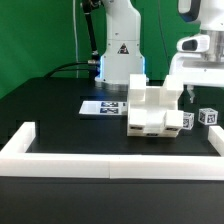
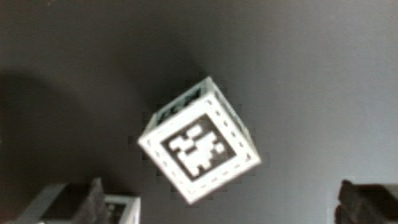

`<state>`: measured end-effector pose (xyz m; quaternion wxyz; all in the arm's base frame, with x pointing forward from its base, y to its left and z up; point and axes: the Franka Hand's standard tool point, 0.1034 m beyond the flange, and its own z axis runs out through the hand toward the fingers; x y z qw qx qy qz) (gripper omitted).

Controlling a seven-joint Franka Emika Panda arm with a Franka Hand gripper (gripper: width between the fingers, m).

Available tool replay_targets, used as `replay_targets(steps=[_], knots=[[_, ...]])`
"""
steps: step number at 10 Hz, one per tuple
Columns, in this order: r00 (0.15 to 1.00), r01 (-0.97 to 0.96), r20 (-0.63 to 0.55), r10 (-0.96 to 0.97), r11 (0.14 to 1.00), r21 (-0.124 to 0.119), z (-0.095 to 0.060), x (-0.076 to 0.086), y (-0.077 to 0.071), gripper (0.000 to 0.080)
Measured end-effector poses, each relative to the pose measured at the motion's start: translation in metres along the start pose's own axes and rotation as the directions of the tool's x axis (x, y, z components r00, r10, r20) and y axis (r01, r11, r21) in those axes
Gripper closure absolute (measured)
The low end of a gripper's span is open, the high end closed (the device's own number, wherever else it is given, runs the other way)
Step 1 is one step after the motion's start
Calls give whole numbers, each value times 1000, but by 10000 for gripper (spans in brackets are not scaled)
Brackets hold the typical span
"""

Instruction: Assemble chair

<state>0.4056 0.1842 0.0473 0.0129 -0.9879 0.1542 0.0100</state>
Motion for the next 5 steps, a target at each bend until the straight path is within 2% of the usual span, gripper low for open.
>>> replay_targets(steps=[2,5], knots=[[1000,18,10,-18,1000,17,-25,7,4,150],[999,37,16,-38,998,48,-65,35,18,150]])
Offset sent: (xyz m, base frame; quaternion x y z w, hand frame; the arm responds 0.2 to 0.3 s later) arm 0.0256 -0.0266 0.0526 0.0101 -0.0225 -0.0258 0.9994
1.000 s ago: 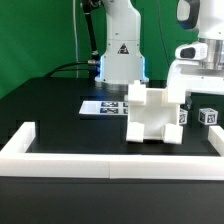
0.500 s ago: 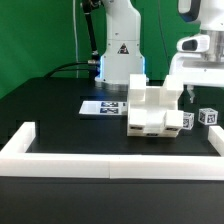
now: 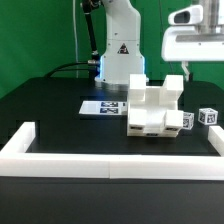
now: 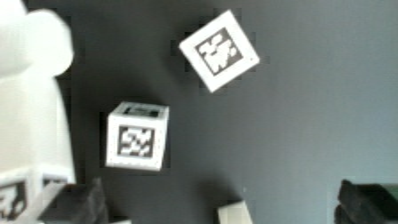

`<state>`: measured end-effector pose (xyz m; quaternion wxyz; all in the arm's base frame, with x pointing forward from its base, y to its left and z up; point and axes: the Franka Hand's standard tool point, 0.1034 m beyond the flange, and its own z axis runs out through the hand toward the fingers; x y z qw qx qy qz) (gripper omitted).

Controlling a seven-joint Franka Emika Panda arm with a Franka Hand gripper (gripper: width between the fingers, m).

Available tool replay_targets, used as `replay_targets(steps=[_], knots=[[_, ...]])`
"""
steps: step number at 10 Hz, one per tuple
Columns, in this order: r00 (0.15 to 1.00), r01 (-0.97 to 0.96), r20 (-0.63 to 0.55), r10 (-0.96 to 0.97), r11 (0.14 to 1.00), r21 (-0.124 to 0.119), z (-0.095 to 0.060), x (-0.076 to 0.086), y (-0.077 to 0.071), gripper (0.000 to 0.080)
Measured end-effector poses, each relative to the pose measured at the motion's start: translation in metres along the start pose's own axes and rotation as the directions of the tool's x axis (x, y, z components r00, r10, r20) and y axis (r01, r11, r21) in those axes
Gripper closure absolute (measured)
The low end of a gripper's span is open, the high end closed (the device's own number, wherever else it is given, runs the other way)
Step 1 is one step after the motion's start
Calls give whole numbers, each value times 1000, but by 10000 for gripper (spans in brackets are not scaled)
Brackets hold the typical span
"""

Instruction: Assemble chair

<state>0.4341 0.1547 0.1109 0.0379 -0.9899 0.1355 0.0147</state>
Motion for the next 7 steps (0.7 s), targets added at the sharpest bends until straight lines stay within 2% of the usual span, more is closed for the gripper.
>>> replay_targets(steps=[2,3,7], knots=[[999,33,-13,-33,999,20,-25,28,17,150],[1000,21,-24,-20,999,25,-29,36,19,150],[999,27,-20,-26,999,21,-26,35,19,150]])
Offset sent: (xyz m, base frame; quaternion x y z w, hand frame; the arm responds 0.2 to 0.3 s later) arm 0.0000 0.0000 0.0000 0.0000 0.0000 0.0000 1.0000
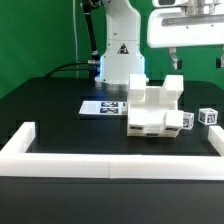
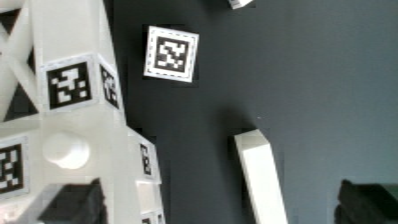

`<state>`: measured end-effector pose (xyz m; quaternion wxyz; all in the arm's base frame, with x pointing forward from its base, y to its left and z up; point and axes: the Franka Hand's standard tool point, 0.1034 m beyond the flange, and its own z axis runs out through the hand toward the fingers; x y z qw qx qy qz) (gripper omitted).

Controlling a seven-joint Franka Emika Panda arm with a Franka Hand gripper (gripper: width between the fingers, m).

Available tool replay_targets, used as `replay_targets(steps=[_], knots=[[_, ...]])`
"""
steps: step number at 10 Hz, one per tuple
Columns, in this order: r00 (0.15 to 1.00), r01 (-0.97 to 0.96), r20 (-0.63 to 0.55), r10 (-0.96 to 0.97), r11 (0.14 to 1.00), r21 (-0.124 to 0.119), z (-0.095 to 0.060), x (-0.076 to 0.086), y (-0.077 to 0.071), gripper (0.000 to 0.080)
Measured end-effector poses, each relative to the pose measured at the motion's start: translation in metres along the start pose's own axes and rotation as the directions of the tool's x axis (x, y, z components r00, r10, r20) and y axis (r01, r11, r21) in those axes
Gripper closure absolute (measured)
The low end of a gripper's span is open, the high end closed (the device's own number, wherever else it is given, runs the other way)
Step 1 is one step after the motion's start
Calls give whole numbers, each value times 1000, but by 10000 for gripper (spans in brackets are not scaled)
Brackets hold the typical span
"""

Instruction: Assemble chair

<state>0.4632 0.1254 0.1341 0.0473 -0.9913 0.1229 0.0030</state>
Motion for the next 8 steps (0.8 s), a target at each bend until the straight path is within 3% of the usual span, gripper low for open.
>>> replay_targets(steps=[2,8], knots=[[999,36,-25,-36,999,-3,-1,31,2,150],[998,52,-41,-53,998,-23,12,62,6,150]])
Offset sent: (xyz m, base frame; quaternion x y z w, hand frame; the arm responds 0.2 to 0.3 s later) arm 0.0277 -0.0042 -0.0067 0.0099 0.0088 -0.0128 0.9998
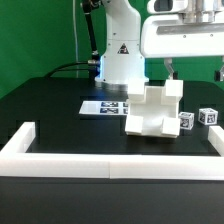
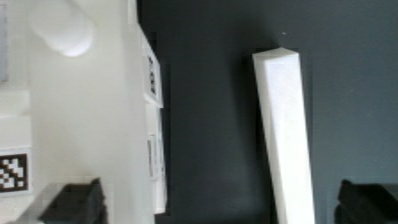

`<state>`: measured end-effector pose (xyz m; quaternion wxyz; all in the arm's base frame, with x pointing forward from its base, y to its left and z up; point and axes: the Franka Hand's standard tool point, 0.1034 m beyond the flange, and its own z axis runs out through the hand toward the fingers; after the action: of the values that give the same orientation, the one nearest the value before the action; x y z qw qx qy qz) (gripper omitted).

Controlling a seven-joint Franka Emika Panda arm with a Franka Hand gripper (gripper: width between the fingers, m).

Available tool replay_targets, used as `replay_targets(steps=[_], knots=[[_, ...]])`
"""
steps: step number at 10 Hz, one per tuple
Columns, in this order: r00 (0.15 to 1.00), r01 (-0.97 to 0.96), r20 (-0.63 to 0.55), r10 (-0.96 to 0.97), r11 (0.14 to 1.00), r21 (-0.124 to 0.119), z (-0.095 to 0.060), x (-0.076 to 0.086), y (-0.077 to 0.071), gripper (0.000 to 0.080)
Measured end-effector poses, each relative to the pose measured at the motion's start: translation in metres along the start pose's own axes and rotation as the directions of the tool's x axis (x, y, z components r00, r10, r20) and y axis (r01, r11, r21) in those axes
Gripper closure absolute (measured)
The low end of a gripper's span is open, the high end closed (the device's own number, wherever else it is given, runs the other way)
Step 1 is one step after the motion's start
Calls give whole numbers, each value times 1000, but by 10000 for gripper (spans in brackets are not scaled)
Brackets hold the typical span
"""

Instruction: Assemble chair

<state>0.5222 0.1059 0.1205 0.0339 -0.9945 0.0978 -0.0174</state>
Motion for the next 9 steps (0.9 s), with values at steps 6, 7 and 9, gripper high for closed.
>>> replay_targets(steps=[6,7,9], knots=[[998,43,-51,-44,999,-21,20,32,14,150],[998,40,-54,-41,999,-21,19,35,11,150],[998,46,-47,-47,999,-20,17,39,7,150]])
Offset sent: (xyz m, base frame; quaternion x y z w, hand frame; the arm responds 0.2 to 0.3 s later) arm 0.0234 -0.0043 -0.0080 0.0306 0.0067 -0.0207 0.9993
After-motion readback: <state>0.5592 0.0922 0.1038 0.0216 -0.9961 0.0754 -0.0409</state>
